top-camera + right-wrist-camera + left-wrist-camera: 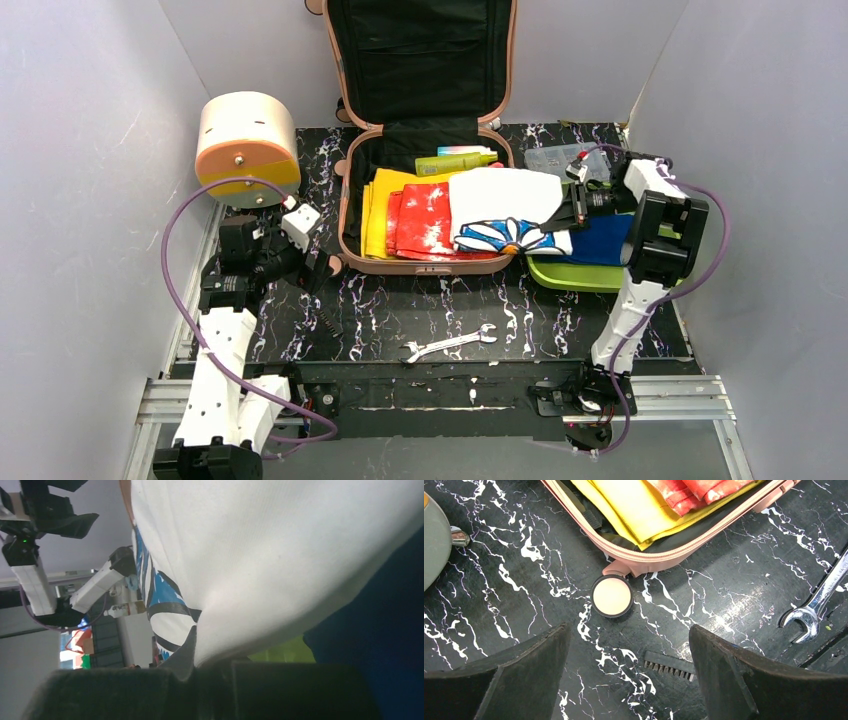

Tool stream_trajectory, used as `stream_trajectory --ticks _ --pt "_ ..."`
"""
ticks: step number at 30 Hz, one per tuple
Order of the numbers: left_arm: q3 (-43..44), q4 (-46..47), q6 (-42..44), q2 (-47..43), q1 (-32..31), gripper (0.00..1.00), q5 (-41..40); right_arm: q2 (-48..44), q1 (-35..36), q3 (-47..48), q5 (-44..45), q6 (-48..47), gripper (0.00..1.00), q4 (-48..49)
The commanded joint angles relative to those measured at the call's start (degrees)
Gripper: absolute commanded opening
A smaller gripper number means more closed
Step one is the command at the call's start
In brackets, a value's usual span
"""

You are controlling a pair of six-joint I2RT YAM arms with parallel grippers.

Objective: Open, take out, and arrange the luggage
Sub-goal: Place the clothes in the bin.

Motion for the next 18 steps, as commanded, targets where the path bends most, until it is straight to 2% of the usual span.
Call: stream_trajectory --ticks 1,7,18 --pt "-1.2 -0.9 0.3 -2.0 0.4 0.87 -0.7 -4.3 -2.8 -2.7 15.1 5.0 0.01 3.6" --pt "-1.6 -0.8 0.3 -3.0 0.4 0.88 -1.0 -8.7 -5.8 -6.9 28.1 10.5 0.01 13.0" --pt "-2.6 0.4 -0.4 -4.3 0.4 0.88 -0.7 -13.1 -8.0 -8.3 41.8 14.6 0.01 21.9"
